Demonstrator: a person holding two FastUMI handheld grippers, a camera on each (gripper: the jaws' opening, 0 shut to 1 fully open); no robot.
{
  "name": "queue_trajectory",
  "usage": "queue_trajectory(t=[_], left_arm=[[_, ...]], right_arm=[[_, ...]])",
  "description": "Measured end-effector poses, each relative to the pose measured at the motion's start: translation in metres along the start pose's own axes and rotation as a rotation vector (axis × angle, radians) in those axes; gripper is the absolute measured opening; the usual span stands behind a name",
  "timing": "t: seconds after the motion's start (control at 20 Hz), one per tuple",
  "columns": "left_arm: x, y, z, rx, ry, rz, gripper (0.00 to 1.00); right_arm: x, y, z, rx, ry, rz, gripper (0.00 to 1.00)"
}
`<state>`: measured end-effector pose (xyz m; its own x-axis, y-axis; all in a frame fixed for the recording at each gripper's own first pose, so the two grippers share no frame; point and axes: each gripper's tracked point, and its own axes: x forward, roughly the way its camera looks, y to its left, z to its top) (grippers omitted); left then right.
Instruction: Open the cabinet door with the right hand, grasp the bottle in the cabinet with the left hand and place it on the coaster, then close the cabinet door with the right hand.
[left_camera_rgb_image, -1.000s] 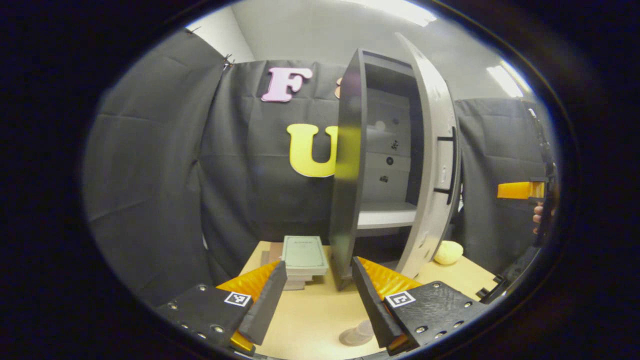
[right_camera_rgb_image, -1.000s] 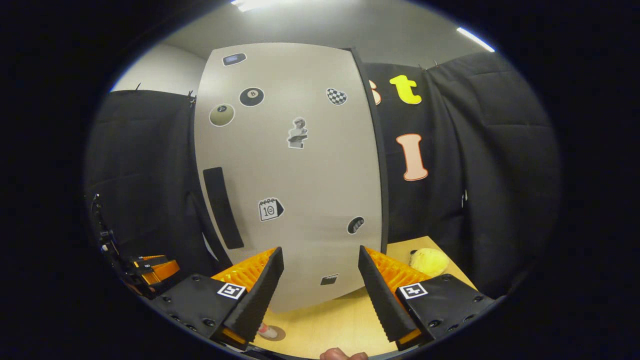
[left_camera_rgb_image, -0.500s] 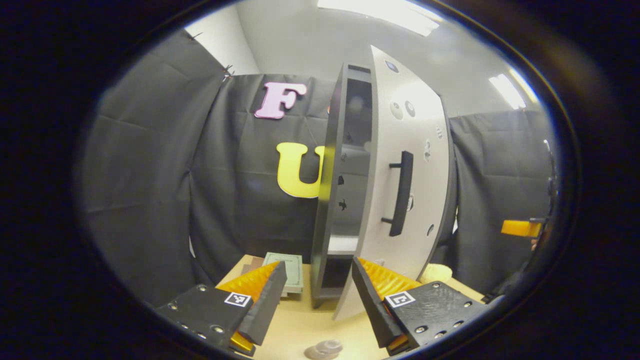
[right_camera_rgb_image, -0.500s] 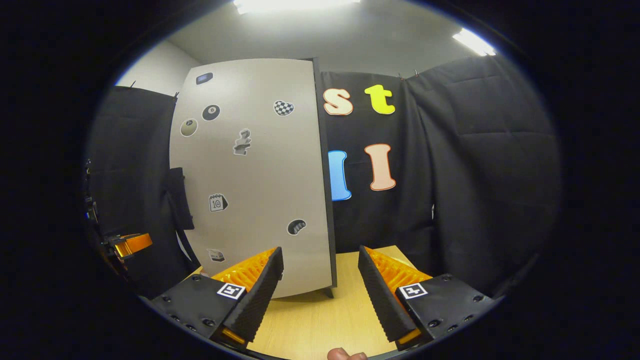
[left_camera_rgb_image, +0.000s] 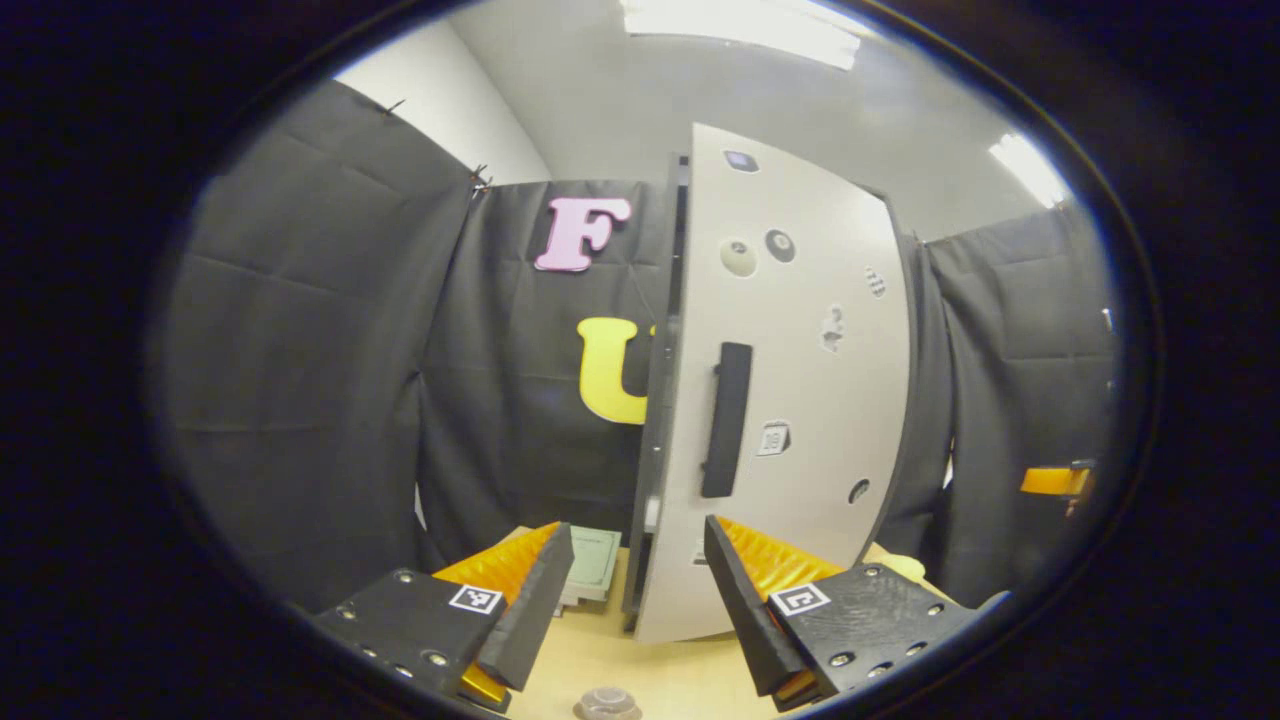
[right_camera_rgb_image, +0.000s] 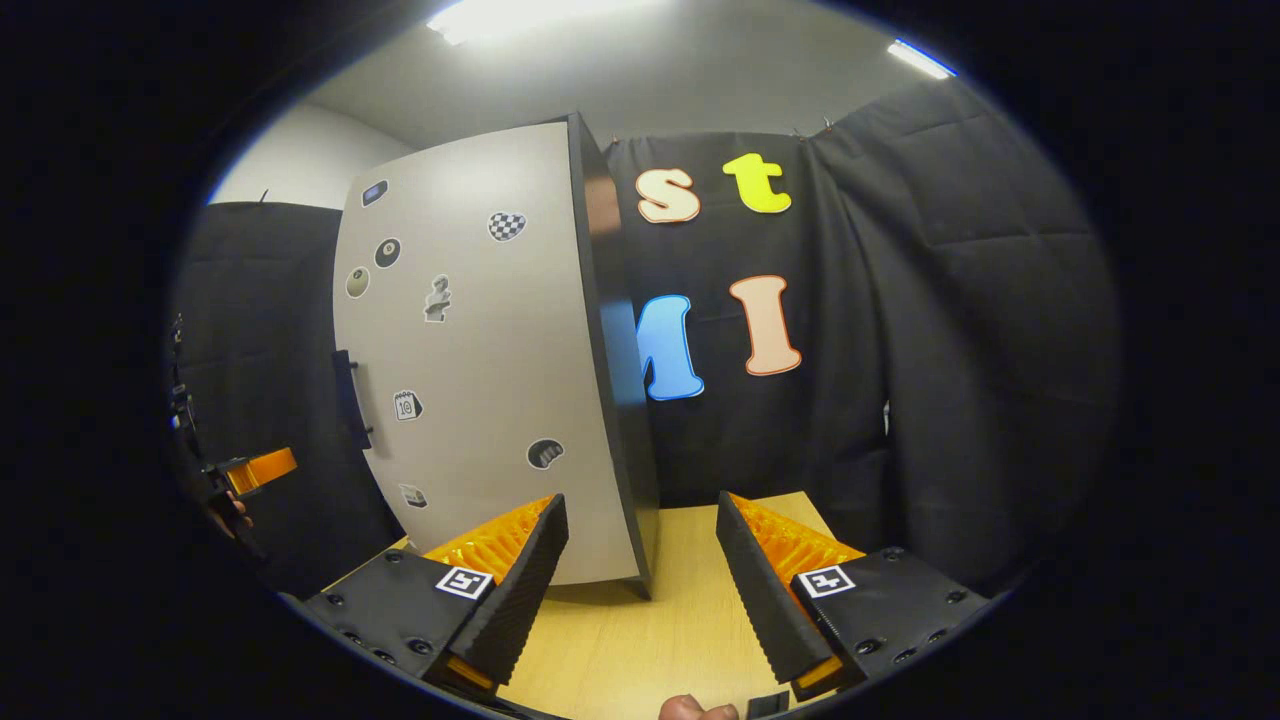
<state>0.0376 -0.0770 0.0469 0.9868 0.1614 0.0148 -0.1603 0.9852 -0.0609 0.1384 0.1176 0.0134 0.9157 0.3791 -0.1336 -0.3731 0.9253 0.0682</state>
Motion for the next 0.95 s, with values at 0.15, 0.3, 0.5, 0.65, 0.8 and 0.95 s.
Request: queue_trajectory(t=[0.15, 0.3, 0.5, 0.65, 0.8, 0.95], left_arm=[[-0.001, -0.026, 0.007, -0.006, -0.035, 0.008, 0.79], [-0.011, -0.051, 0.021, -0.049, -0.073, -0.011, 0.79], [-0.017, -0.060, 0.030, -0.054, -0.088, -0.015, 0.79], [-0.017, -0.053, 0.021, -0.060, -0.041, -0.008, 0.79], [-0.015, -0.046, 0.020, -0.087, -0.040, -0.010, 0.79], [-0.007, -0.034, 0.017, -0.051, -0.027, -0.007, 0.79]], right_arm=[[0.005, -0.001, 0.004, -0.042, -0.006, 0.060, 0.95], [0.005, 0.011, 0.005, -0.030, 0.022, 0.119, 0.95], [0.001, 0.032, 0.009, 0.025, 0.019, 0.174, 0.95], [-0.002, 0.039, 0.004, 0.021, 0.029, 0.188, 0.95], [-0.002, 0.049, -0.002, 0.017, 0.049, 0.186, 0.95], [0.002, 0.056, -0.005, 0.030, 0.067, 0.166, 0.95]])
